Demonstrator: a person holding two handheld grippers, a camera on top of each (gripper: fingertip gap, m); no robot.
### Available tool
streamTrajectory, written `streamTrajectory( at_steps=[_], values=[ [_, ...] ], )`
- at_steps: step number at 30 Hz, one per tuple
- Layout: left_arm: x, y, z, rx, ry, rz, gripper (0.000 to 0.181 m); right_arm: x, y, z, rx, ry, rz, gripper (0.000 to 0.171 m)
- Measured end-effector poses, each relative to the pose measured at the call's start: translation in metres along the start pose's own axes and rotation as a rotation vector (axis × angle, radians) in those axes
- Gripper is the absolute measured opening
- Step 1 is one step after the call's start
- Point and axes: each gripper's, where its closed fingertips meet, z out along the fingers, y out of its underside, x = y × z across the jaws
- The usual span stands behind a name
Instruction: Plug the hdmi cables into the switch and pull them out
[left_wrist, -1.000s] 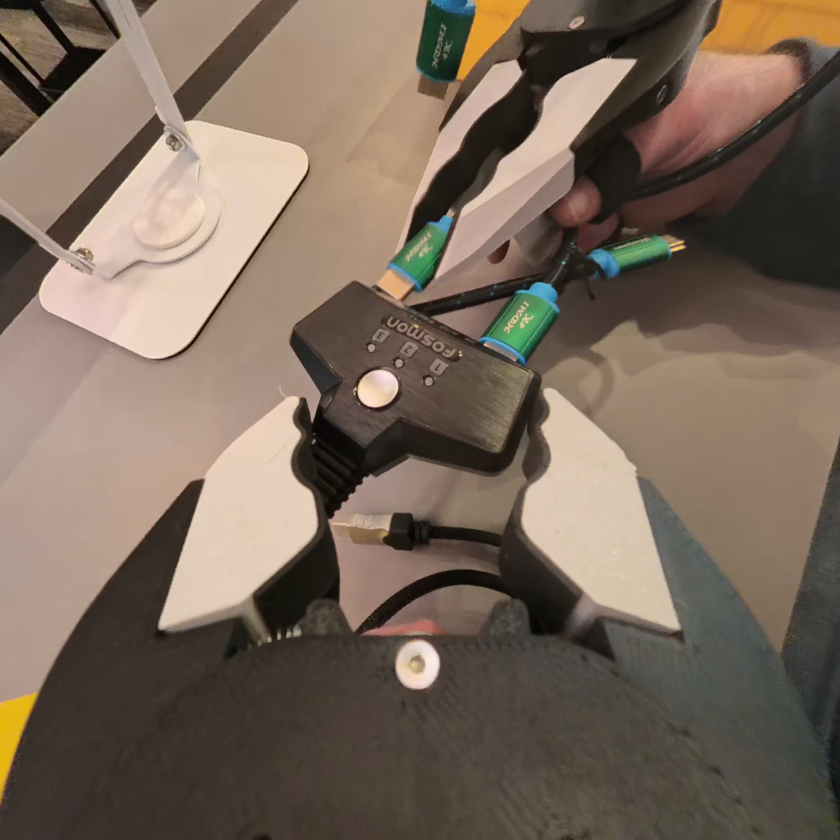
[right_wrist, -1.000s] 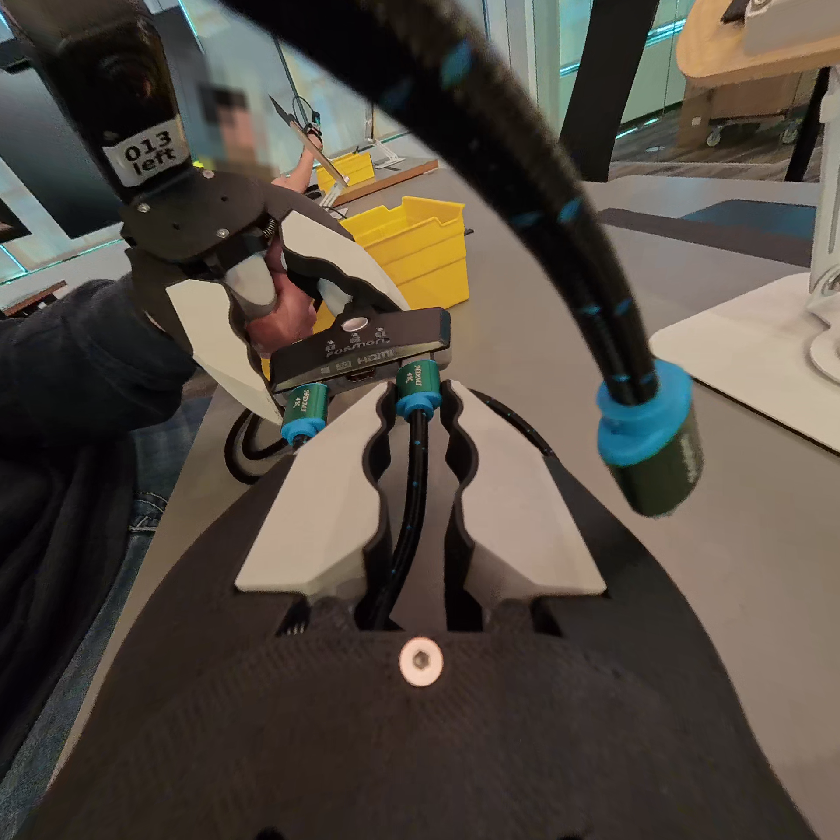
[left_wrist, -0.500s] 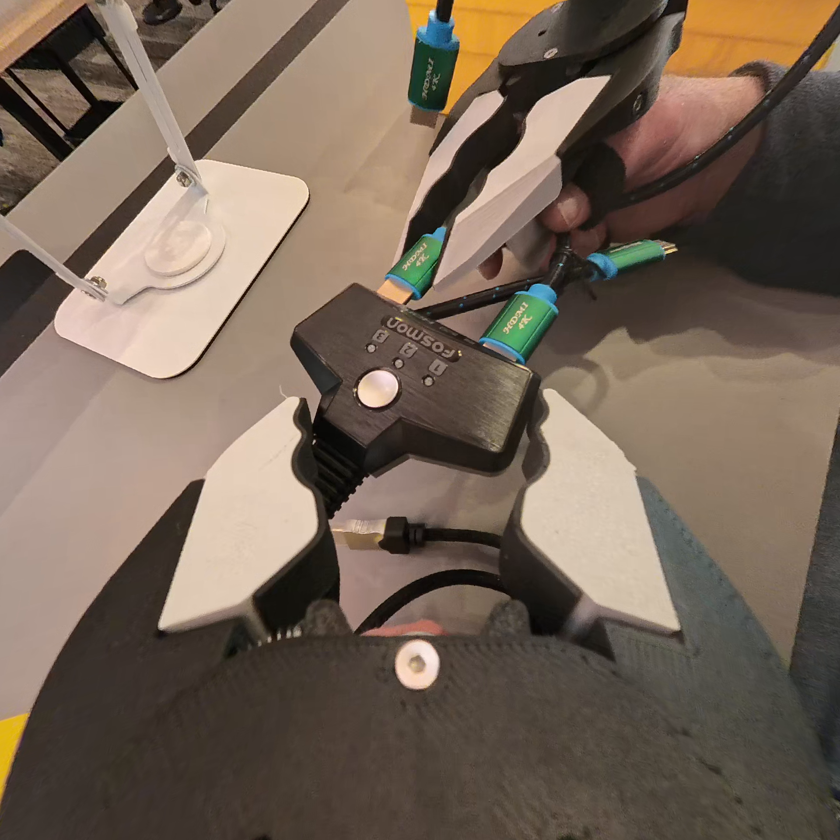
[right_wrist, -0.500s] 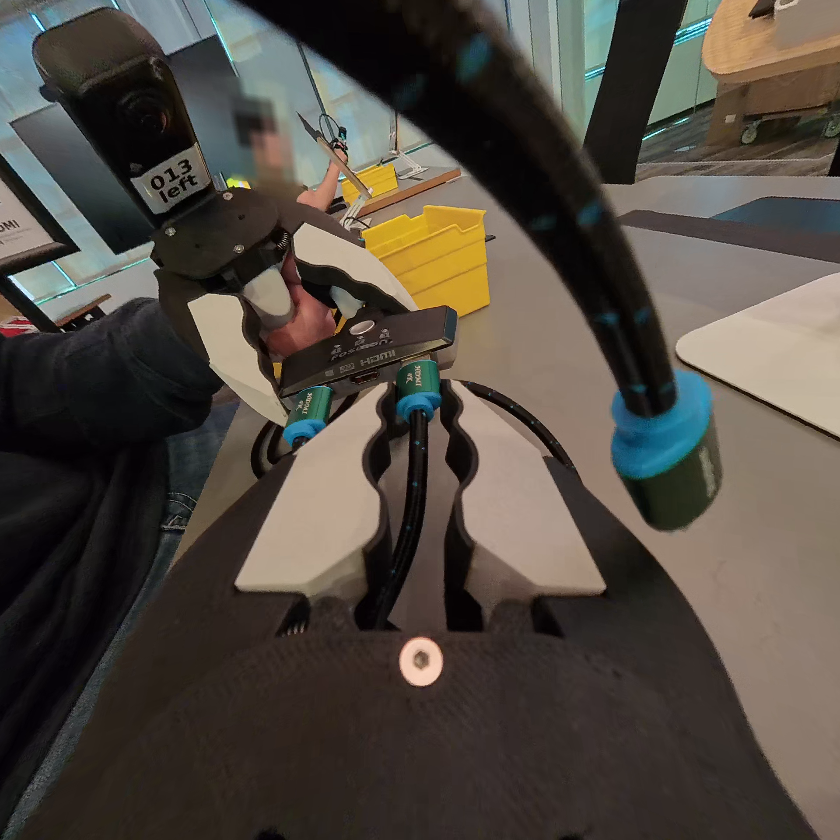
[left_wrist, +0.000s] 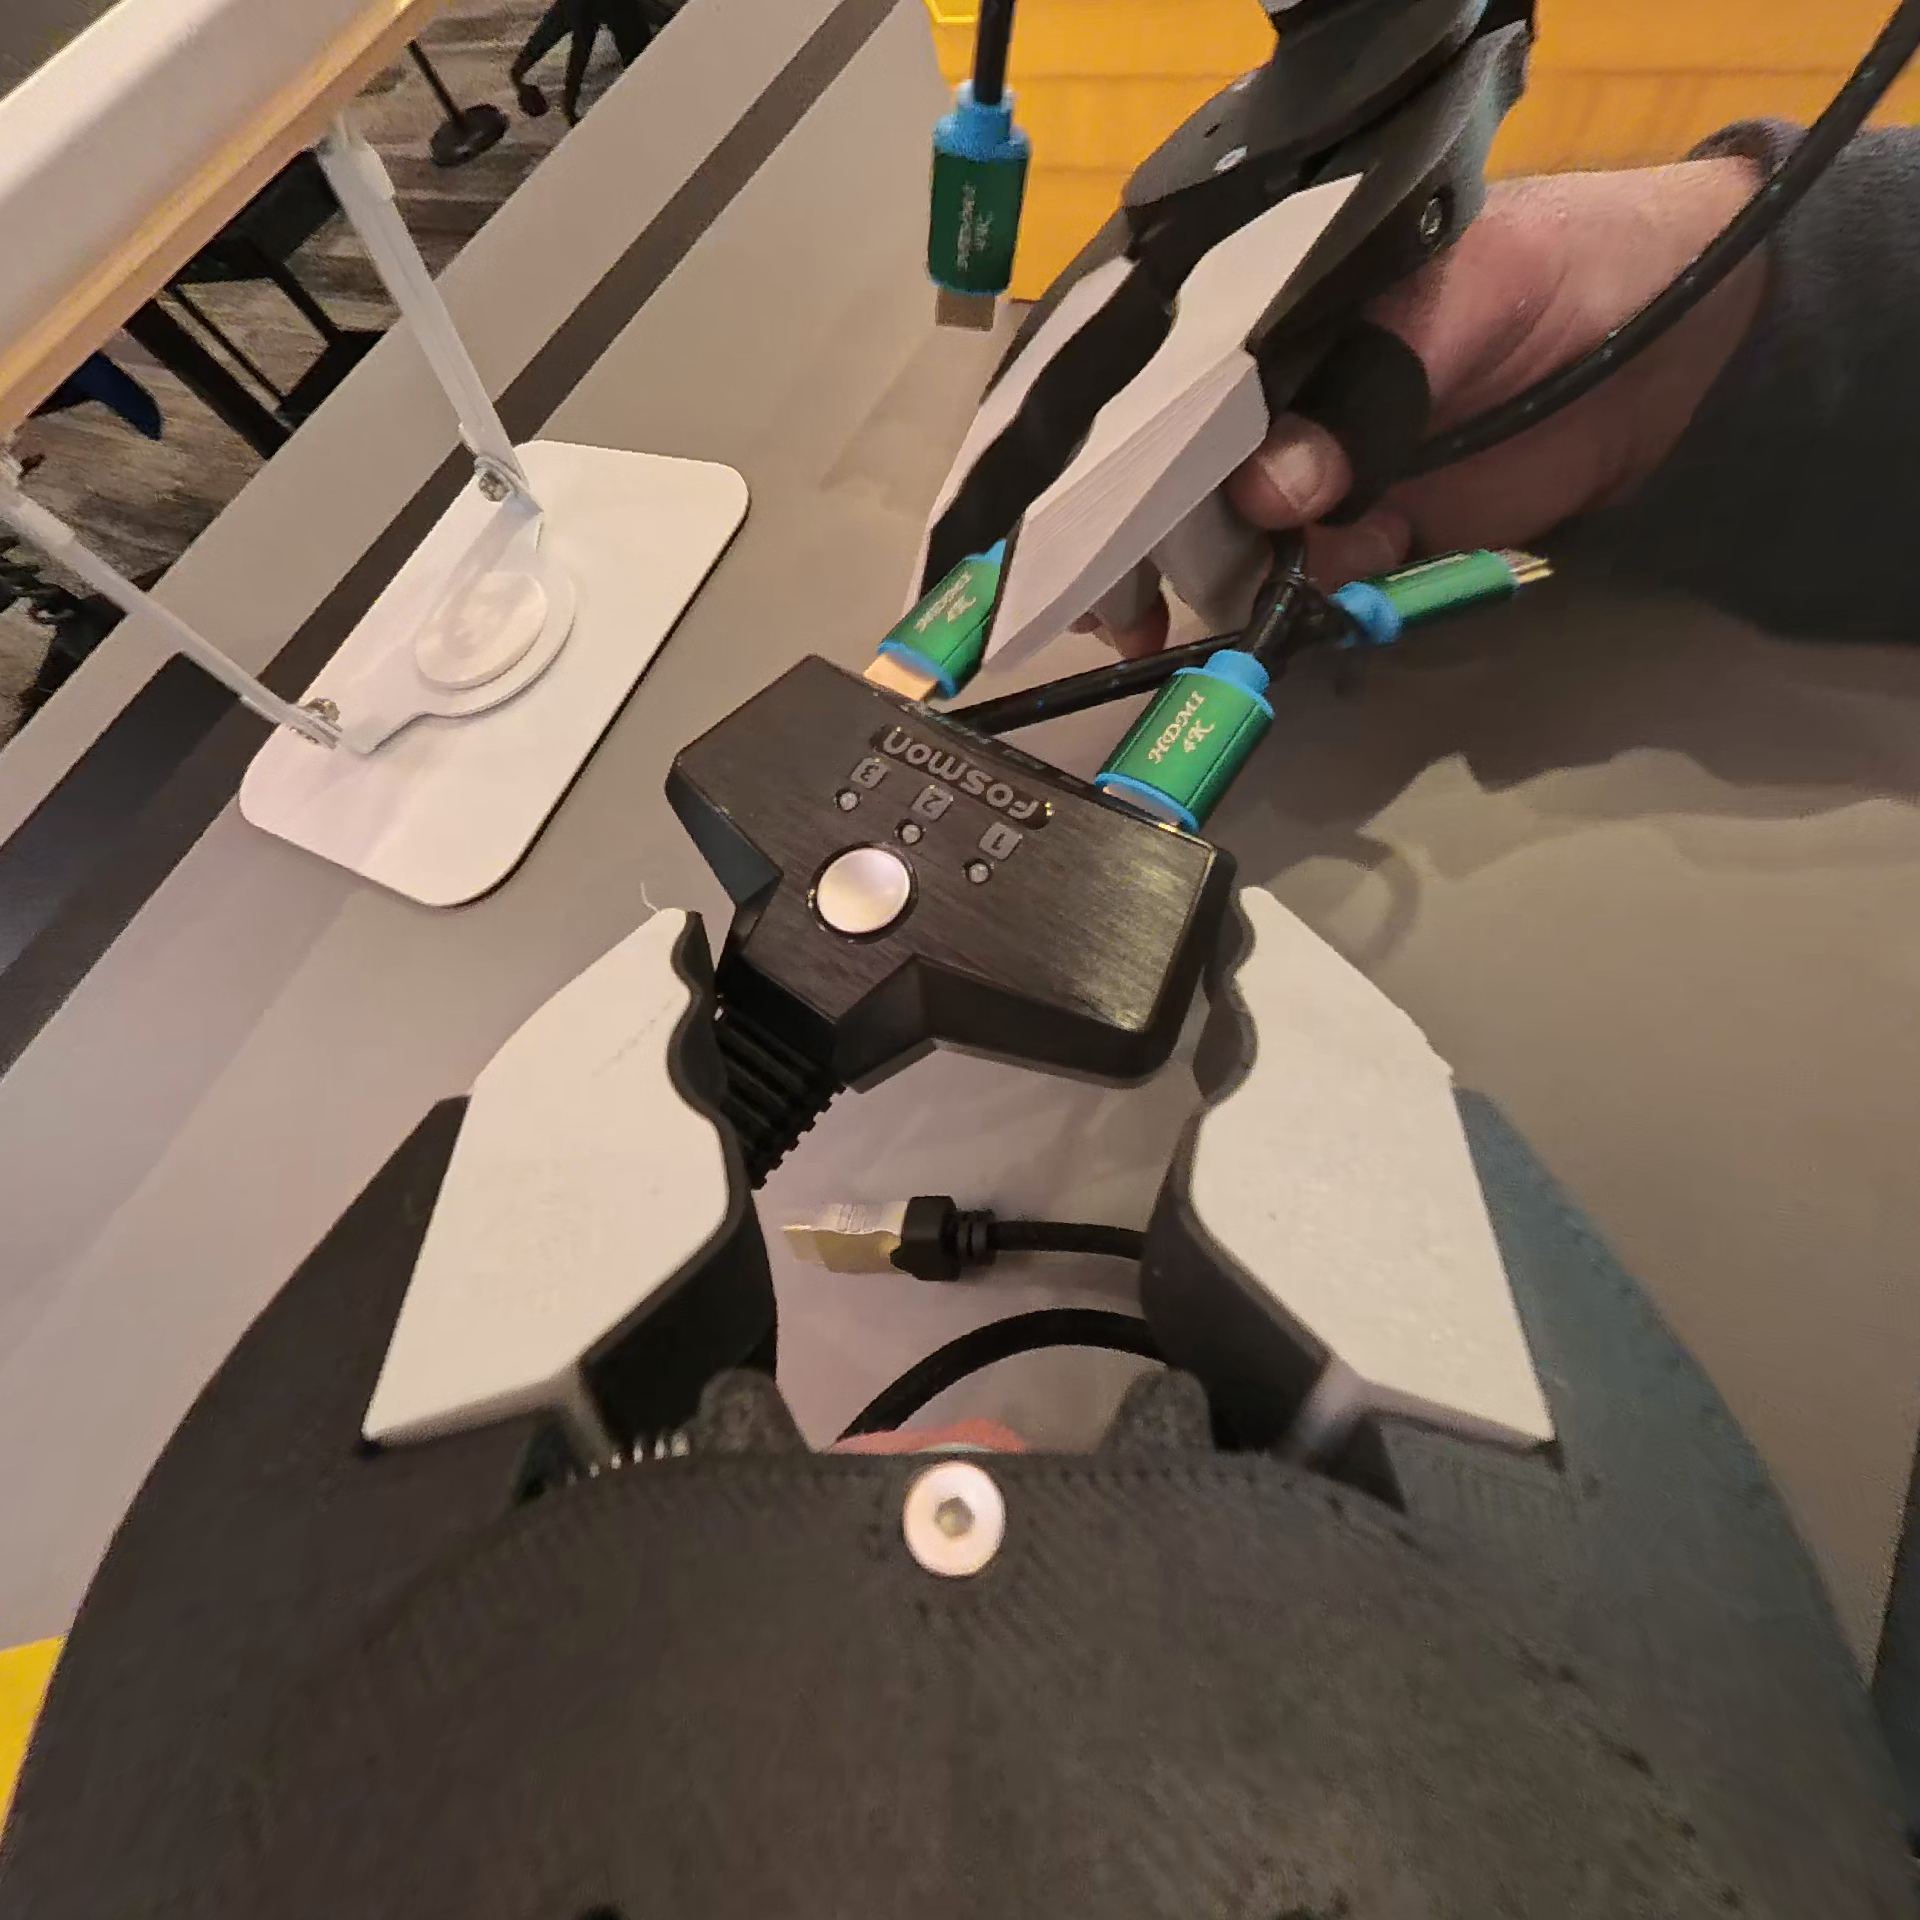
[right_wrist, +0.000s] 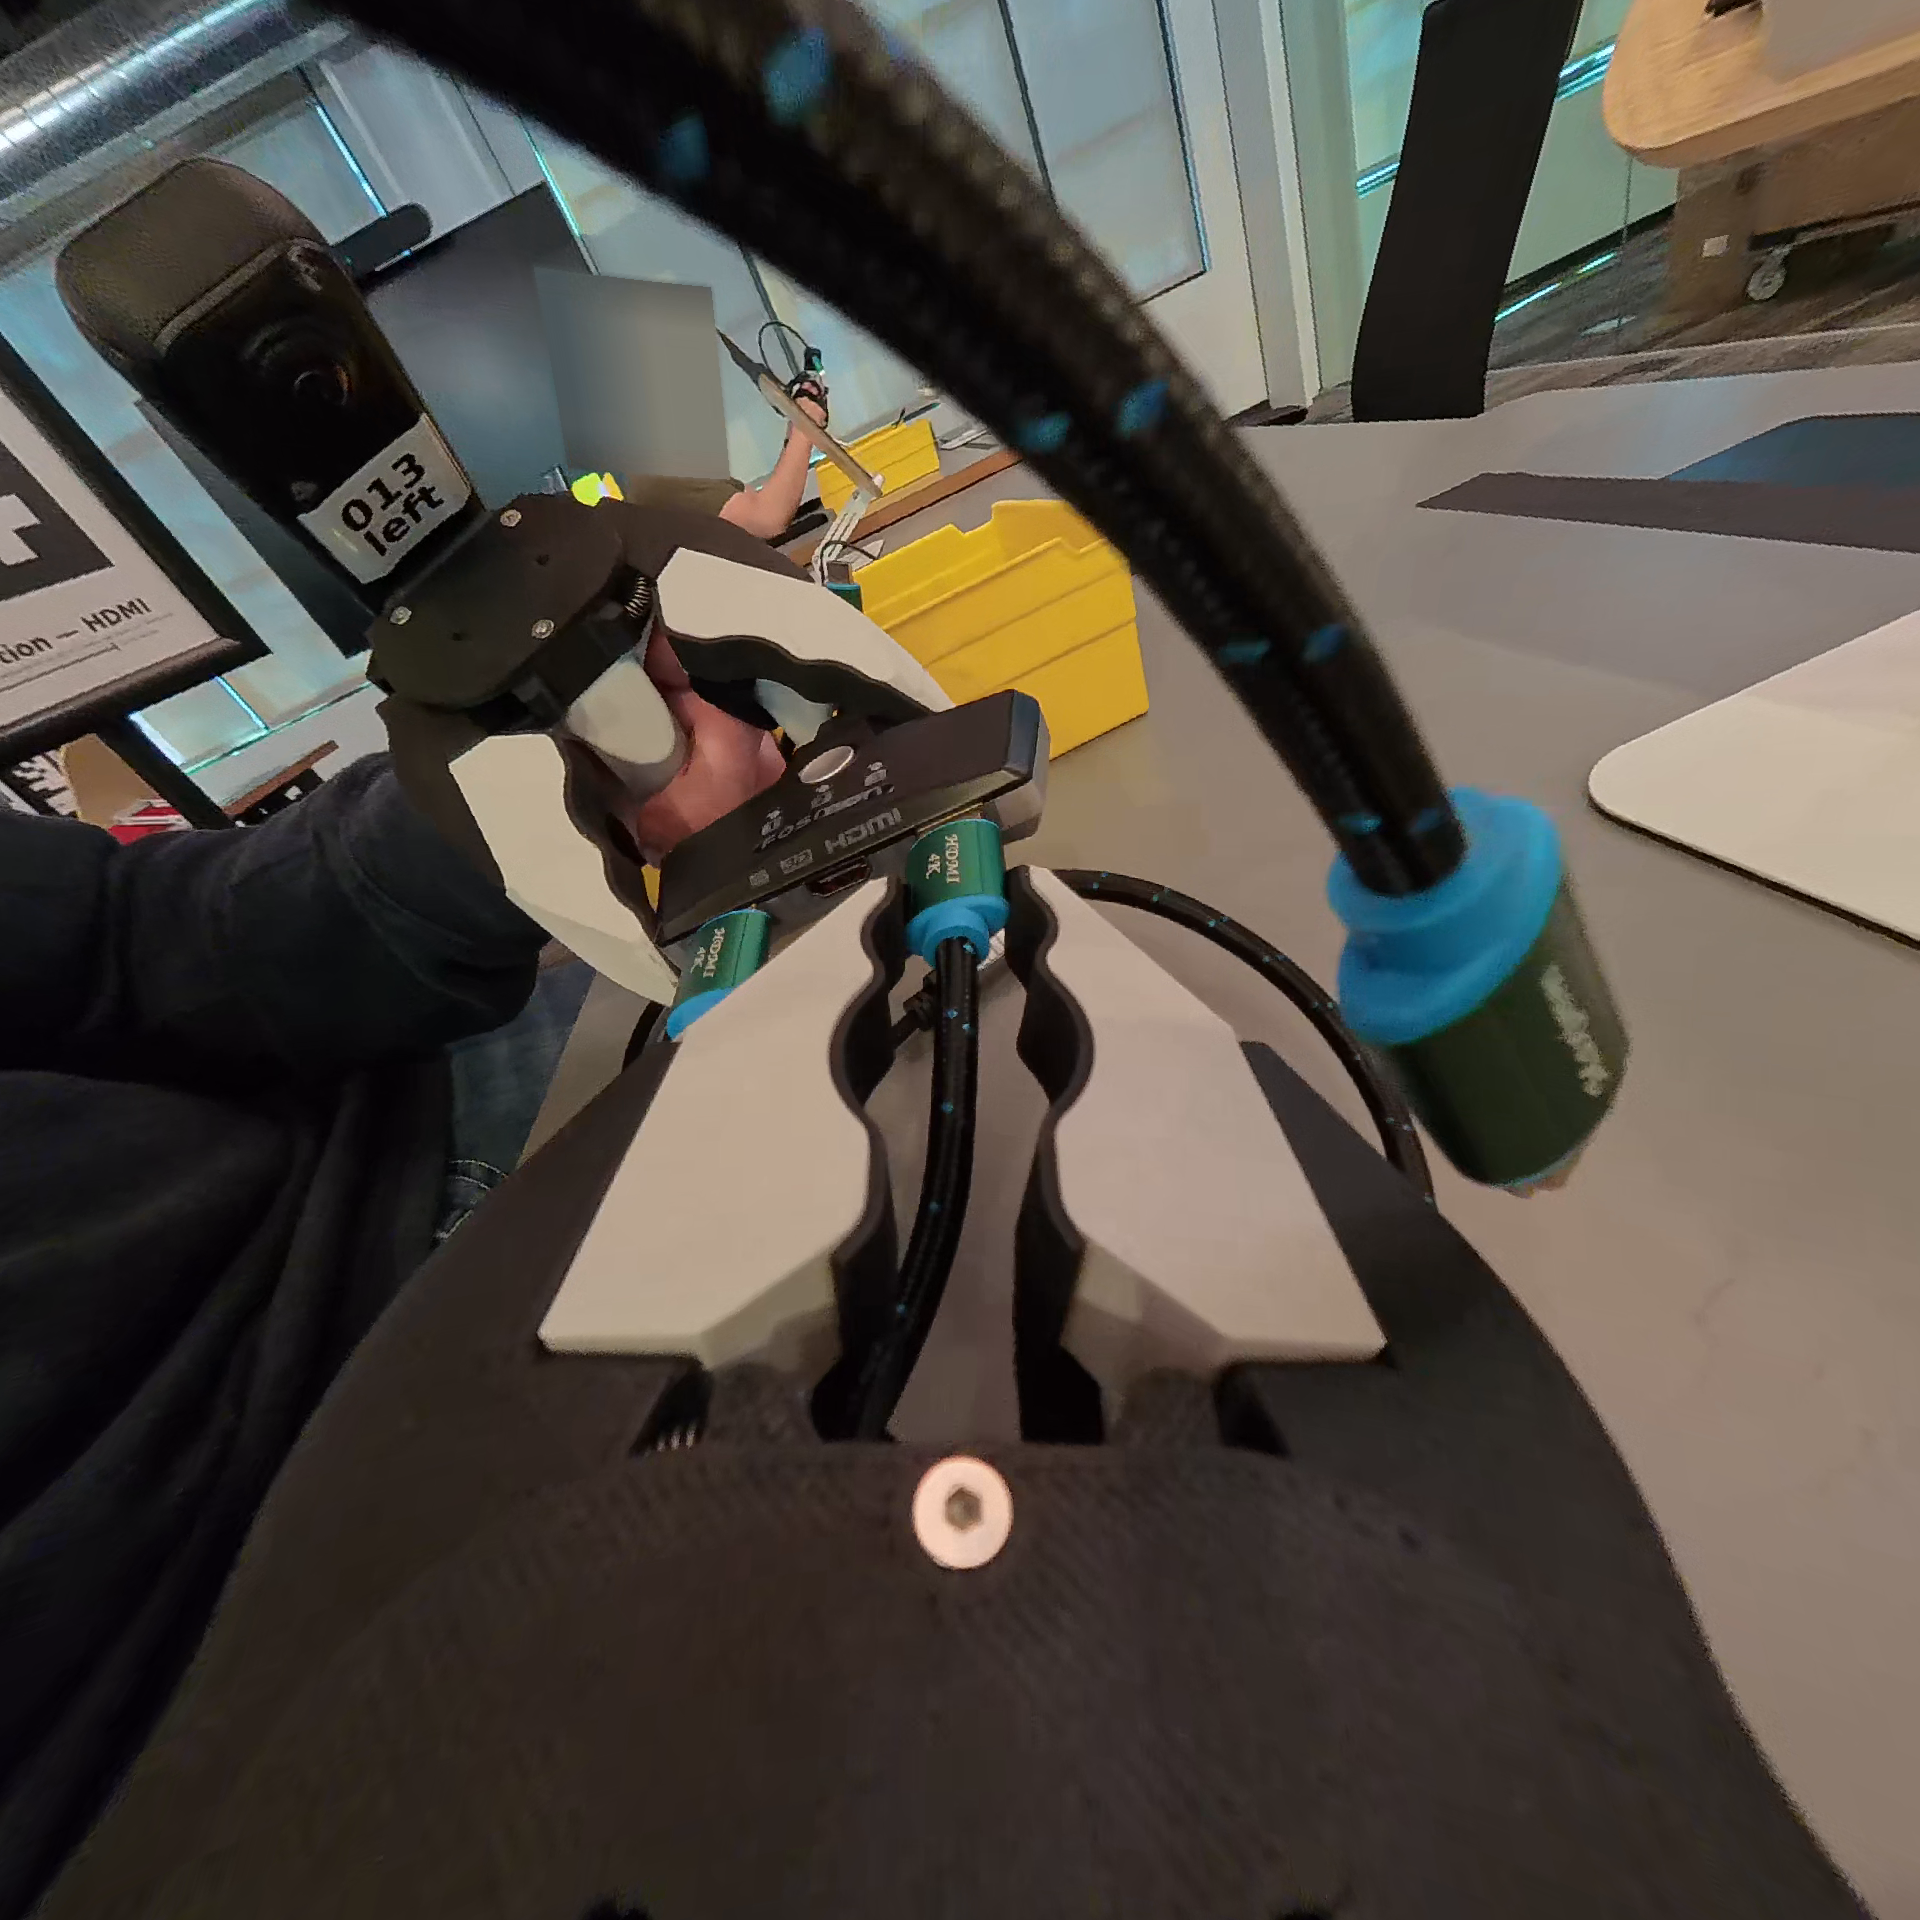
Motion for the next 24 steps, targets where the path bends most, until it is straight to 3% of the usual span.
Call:
streamTrajectory(
  at_steps=[24],
  values=[
    [0.0054,-0.0081,-0.0058,0.009,-0.053,0.107,0.088,-0.0081,-0.0049,-0.0019,0.018,-0.041,-0.023,0.016]
  ],
)
